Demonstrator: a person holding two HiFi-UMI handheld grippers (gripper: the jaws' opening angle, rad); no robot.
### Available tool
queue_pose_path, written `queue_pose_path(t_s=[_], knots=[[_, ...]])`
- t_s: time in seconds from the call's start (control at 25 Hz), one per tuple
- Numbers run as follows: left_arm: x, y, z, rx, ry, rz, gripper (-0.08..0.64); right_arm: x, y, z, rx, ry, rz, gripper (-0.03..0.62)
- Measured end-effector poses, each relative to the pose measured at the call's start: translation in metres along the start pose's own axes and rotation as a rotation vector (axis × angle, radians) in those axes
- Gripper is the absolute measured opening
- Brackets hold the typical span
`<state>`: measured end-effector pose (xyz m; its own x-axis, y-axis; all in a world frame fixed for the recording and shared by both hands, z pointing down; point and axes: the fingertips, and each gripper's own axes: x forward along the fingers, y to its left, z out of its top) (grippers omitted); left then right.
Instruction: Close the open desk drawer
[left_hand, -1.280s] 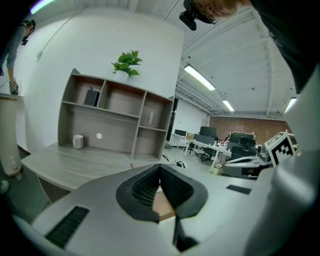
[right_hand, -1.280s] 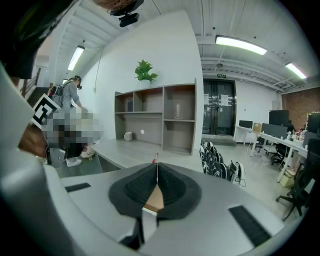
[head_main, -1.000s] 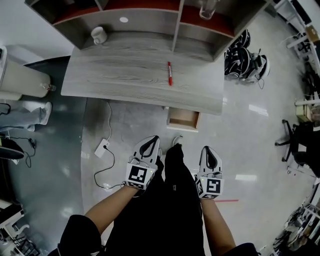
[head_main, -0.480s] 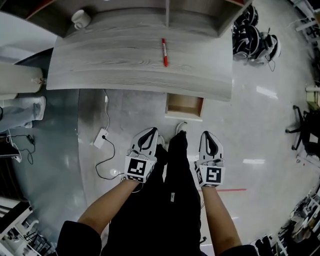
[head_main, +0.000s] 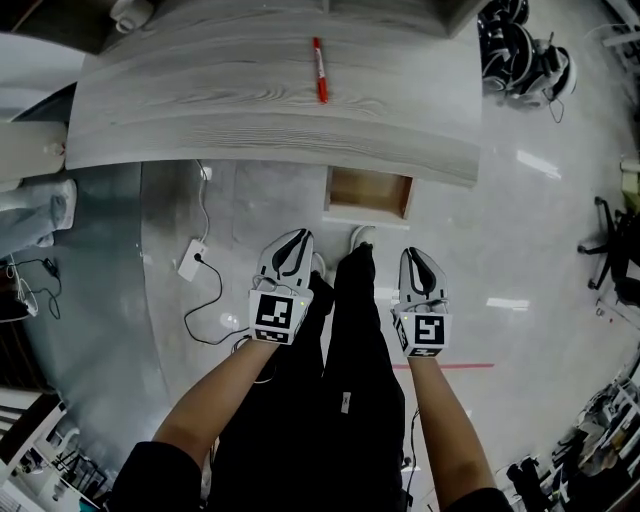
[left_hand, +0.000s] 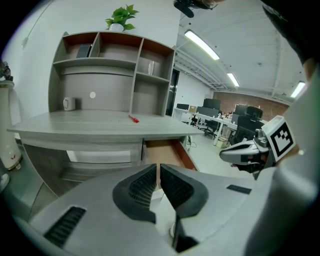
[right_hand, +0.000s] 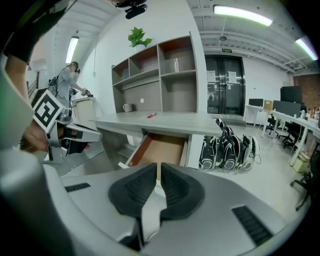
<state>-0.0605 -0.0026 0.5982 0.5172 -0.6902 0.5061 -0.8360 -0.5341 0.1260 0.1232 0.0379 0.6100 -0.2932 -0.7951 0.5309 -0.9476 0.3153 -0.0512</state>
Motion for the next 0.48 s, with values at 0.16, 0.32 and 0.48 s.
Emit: queue_pose_path(t_s=[0.16, 0.32, 0.48], knots=[[0.011, 0.012, -0.011, 0.032, 0.016, 0.001, 0.015, 0.015, -0.005, -0.021, 0.038, 0.013, 0.008, 0.020], [0.021, 0.017, -0.033, 0.049, 0.061, -0.017, 0.015, 0.028, -0.013, -0.042, 0.037, 0.042, 0.005, 0.021], [0.027, 0.022, -0.055, 0.090, 0.112, -0.023, 0.035, 0.041, -0.009, -0.067, 0.059, 0.096, 0.052, 0.140]])
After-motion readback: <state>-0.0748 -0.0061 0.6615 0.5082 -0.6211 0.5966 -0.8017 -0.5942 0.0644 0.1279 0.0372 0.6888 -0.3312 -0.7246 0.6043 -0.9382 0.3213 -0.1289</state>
